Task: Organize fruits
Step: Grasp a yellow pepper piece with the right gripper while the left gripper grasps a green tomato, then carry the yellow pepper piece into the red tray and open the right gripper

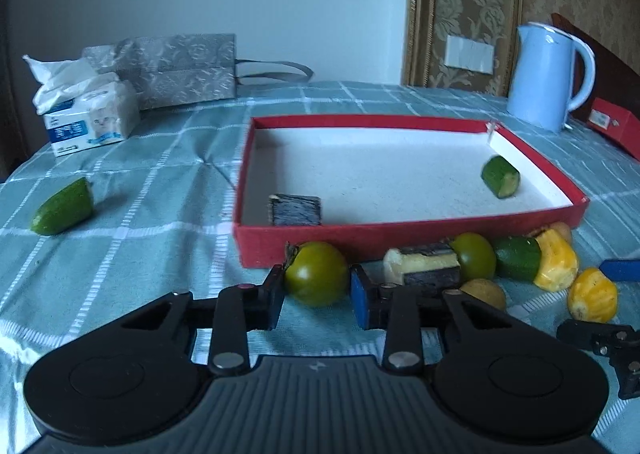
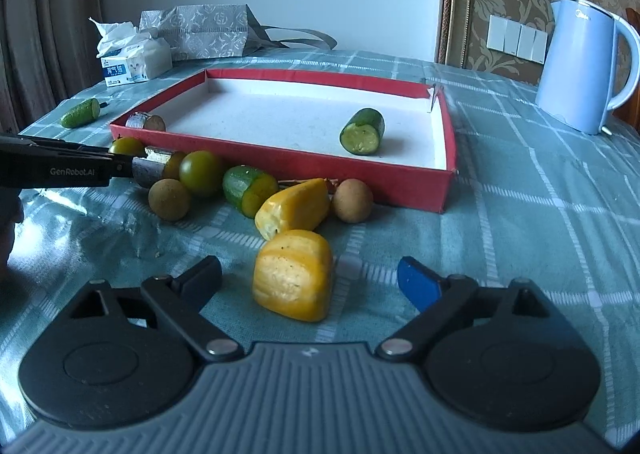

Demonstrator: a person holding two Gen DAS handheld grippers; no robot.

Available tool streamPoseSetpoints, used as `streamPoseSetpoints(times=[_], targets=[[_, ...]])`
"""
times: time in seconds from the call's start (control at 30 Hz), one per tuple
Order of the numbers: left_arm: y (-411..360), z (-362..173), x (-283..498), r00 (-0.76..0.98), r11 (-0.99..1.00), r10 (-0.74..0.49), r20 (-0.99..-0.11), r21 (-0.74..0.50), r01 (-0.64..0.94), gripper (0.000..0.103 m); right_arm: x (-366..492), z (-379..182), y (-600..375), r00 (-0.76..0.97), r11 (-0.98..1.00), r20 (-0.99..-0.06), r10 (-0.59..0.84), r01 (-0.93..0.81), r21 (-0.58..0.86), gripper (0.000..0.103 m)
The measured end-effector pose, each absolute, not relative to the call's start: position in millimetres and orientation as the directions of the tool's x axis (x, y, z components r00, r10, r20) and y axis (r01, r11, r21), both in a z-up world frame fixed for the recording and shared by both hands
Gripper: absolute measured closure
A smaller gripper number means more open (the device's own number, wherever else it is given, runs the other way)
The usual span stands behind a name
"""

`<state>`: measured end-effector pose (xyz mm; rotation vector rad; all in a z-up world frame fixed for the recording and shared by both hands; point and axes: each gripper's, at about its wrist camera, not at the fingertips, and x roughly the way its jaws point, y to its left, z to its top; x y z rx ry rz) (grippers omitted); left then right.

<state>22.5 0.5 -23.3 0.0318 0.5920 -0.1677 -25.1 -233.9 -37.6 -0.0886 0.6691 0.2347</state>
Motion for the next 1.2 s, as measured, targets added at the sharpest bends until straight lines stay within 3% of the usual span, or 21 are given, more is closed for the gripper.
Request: streamPoseSetpoints(times=[0.23, 0.4, 0.47, 0.53, 0.67, 1.2], targets=[[3, -24, 23, 0.814, 0.988, -0.143, -0.563, -0.026, 0.155, 0.070, -26, -37, -234, 0.759, 0.969, -0.624, 0.185, -0.245, -0.011, 0.010], [5, -25, 27, 0.809, 0.987, -0.145, -0.570, -0.025, 0.160, 0.070, -32, -35, -235, 0.776, 0.972, -0.605, 0.178, -0.236, -0.017, 0.036], [5, -26, 27, 0.809, 0.987, -0.146, -0.569, -0.027, 0.160, 0.070, -36, -34, -233, 0.782, 0.971, -0.598, 0.177, -0.236, -0.021, 0.055], [4, -25, 26, 0.809, 0.987, -0.146, -0.569, -0.026, 0.160, 0.070, -40, -33, -230, 0.784, 0.969, -0.593, 0.181, -0.246, -0.029, 0.065], [4, -25, 26, 0.809, 0.987, -0.146, -0.569, -0.026, 0.160, 0.070, -44, -33, -219, 0.799, 0.964, -0.582, 0.151, -0.248, -0.091, 0.066], [4, -26, 26, 0.809, 0.987, -0.146, -0.569, -0.025, 0.160, 0.070, -47, -16, -237, 0.849, 0.983, -0.511, 0.136, -0.180, -0.038, 0.067]])
